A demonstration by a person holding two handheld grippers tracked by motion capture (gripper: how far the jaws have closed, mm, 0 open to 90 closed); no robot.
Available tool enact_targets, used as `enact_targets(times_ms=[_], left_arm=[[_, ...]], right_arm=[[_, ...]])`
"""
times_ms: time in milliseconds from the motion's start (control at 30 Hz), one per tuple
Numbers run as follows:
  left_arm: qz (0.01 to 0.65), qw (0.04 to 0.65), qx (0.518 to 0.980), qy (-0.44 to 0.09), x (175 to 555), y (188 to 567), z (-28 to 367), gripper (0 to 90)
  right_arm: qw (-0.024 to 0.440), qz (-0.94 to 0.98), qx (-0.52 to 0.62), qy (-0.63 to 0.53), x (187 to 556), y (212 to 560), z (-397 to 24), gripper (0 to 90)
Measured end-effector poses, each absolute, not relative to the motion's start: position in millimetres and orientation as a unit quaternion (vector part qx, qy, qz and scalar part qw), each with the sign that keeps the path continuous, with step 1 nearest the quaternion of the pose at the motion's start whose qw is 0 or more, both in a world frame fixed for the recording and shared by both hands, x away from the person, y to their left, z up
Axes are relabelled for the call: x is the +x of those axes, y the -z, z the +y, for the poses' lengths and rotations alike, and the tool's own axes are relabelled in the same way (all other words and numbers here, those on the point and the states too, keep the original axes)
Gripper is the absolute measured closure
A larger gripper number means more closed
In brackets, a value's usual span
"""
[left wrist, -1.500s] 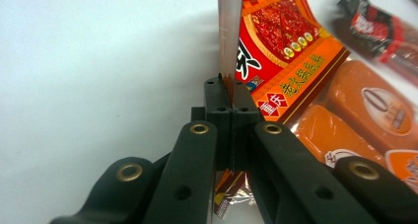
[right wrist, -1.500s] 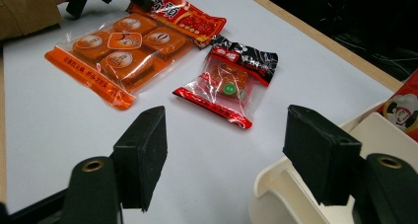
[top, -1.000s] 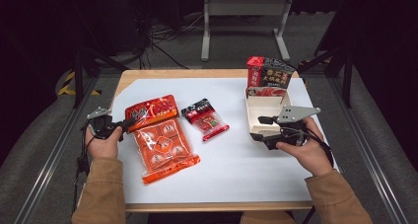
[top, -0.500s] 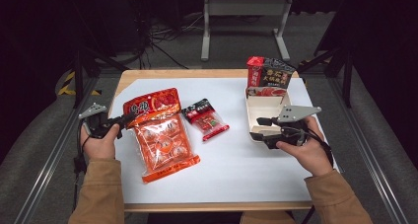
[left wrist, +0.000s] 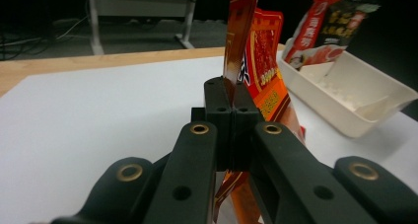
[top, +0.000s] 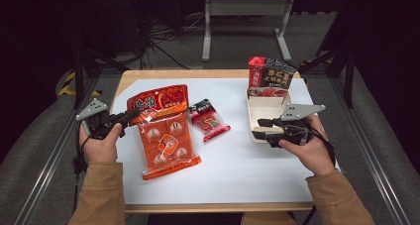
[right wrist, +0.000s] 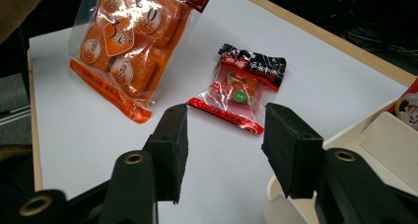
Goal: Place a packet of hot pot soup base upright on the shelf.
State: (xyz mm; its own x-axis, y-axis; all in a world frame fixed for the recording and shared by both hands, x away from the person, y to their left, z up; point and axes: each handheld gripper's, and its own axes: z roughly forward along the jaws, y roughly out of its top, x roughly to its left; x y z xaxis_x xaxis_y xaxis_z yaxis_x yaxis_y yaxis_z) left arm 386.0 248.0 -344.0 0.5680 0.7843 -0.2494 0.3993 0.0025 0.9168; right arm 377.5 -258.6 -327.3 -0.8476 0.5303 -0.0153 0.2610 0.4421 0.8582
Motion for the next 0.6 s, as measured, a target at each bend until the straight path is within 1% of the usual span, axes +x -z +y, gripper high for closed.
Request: enact_targets(times_ms=[300,467,600], left_arm=[[0.411,0.581,0.685,-0.158,379,335,246,90.0],[0.386,0.59,0.69,-0.161,374,327,241,90.0],[0.359,0.611,0.689,-0.156,371,324,240,90.0]], right_arm=[[0.135,0.838,0.234,-0.474,376,325,-257,55.0],[0.132,0.838,0.235,-0.474,375,324,-256,55.0],[0.134,0.837,0.236,-0.476,375,323,-255,54.6]])
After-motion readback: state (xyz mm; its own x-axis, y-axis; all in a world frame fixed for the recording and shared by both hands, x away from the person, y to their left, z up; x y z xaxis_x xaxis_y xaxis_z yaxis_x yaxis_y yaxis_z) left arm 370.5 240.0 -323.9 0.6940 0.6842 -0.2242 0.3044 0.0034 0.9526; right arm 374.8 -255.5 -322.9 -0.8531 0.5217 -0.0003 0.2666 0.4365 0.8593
